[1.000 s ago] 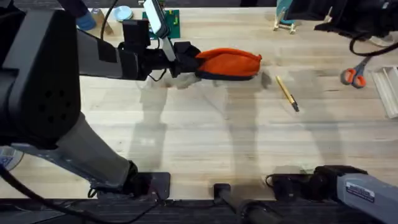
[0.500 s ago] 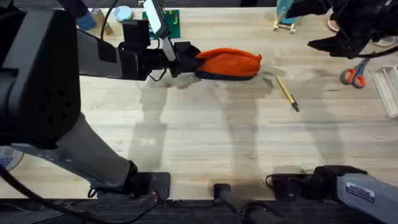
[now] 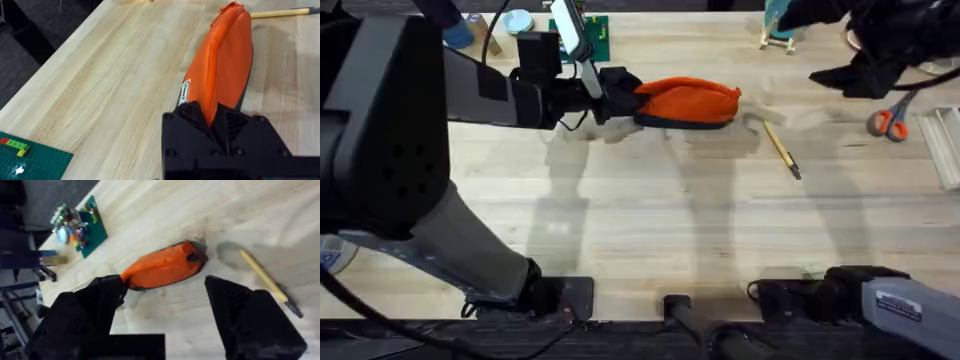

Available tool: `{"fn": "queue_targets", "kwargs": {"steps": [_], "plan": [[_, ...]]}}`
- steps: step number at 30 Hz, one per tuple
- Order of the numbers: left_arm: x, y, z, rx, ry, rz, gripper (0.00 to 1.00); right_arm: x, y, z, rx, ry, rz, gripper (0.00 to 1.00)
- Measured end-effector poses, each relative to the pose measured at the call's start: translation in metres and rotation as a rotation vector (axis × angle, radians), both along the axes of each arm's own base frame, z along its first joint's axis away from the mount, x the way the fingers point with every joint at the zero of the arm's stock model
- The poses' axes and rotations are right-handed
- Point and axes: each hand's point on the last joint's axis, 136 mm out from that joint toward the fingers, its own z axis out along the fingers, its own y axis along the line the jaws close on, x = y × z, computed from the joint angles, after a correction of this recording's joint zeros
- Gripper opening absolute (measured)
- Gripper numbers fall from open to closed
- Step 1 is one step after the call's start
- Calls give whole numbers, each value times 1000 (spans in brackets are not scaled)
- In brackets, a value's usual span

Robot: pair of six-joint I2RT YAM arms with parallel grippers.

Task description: Unzip the bag, pick up the pens from the table one at a time and place them inside, then zip the bag closed.

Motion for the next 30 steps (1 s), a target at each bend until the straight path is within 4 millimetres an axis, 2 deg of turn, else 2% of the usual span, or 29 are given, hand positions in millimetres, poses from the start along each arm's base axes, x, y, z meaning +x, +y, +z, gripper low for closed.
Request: {"fn": "queue_targets", "kwargs": {"steps": [5, 18, 25, 30], "plan": [[0, 0, 0, 0, 0, 0, 43, 6, 0, -26, 17, 92, -20, 996], [0, 0, 0, 0, 0, 0, 43, 15, 1, -67, 57, 236, -76, 997], [0, 0, 0, 0, 0, 0, 43, 29, 19, -83, 58, 243, -38, 996], [0, 0, 0, 0, -1, 0, 43, 36, 24, -95, 60, 259, -31, 996]]}}
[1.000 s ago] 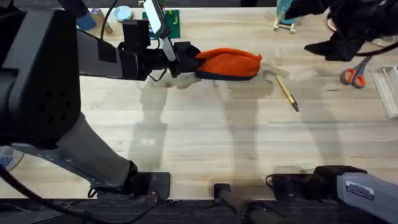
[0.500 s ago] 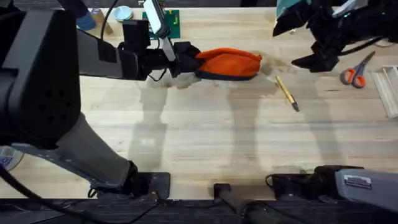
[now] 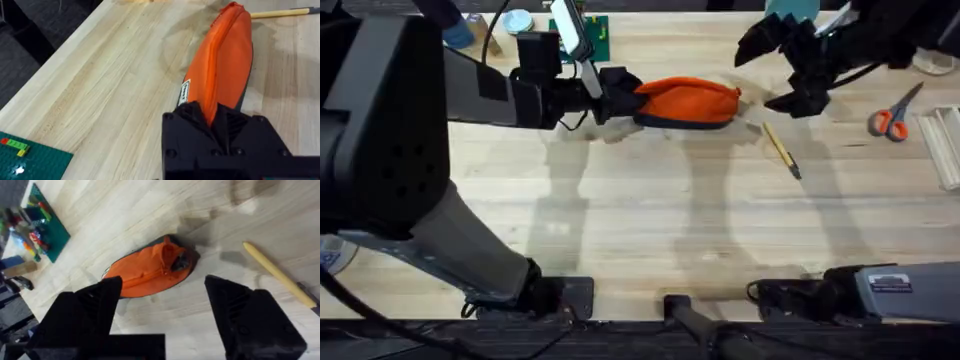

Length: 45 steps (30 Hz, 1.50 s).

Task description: Unzip the bag, pick up the pens from the table one at a time and place them inside, then zip the bag closed.

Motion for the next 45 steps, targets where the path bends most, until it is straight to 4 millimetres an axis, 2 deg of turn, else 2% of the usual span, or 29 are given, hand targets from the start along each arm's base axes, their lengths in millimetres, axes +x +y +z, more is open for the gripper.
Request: {"fn": "queue_targets", "kwargs": {"steps": [16, 24, 30, 35, 45], "plan": [[0, 0, 0, 0, 0, 0, 43, 18, 4, -31, 25, 44, -43, 995], [0, 0, 0, 0, 0, 0, 42, 21, 16, -37, 31, 46, -28, 966], [0, 0, 0, 0, 0, 0, 42, 24, 19, -36, 34, 31, -24, 827], [0, 0, 0, 1, 0, 1, 42, 24, 19, -36, 34, 31, -25, 659], [0, 0, 0, 1, 0, 1, 42, 24, 19, -36, 34, 31, -24, 513]]}}
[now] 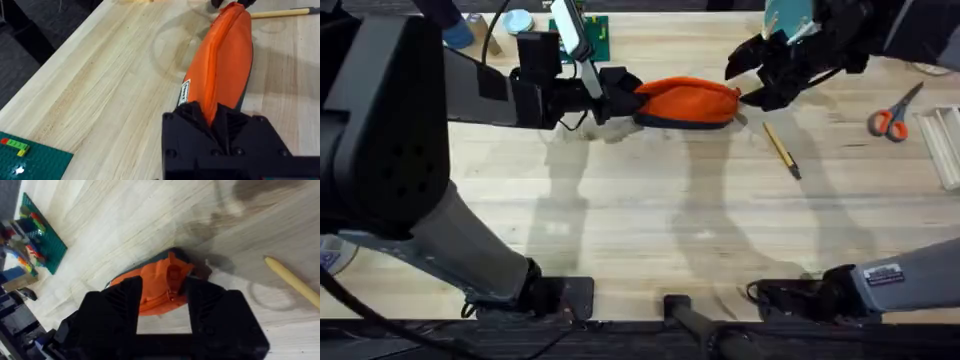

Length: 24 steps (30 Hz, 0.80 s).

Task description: Unzip the bag, pick up the pens from the table one at a time and place them inside, then zip the bag closed.

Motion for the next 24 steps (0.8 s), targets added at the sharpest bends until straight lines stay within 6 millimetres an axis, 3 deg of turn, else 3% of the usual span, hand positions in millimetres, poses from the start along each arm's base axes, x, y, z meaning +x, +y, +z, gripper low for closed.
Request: {"fn": "queue_targets", "kwargs": {"steps": [9, 15, 24], "plan": [[0, 0, 0, 0, 0, 0, 42, 0, 0, -2, -1, 6, 0, 329], [1, 0, 0, 2, -1, 3, 42, -1, -2, -4, -10, 13, -5, 50], [1, 0, 0, 2, -2, 3, 42, -1, -2, -5, -11, 13, -6, 34]]}}
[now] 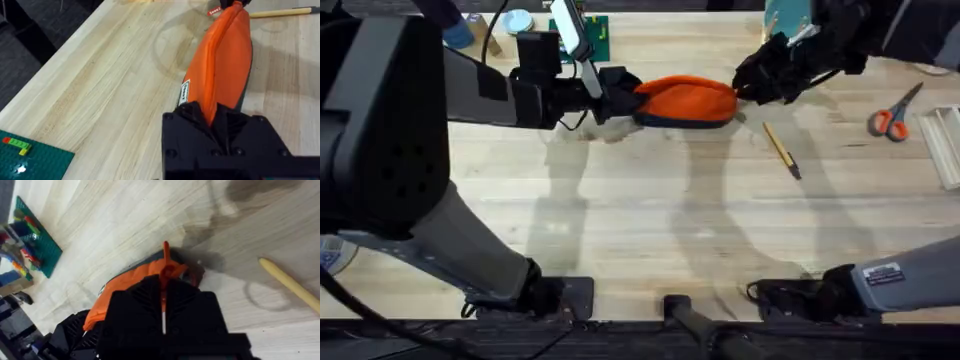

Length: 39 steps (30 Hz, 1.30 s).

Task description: Unzip the bag, pick up the pens from the table one at a time and place them inside, then zip the bag closed.

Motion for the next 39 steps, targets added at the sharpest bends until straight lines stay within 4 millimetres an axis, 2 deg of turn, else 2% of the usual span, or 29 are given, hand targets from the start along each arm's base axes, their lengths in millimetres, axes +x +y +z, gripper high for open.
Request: {"fn": "queue_targets", "kwargs": {"steps": [22, 39], "plan": [[0, 0, 0, 0, 1, 0, 42, -2, 1, 0, -18, -10, 52, 33], [0, 0, 0, -1, 7, 3, 42, -3, 1, 12, -40, -54, 100, 33]]}}
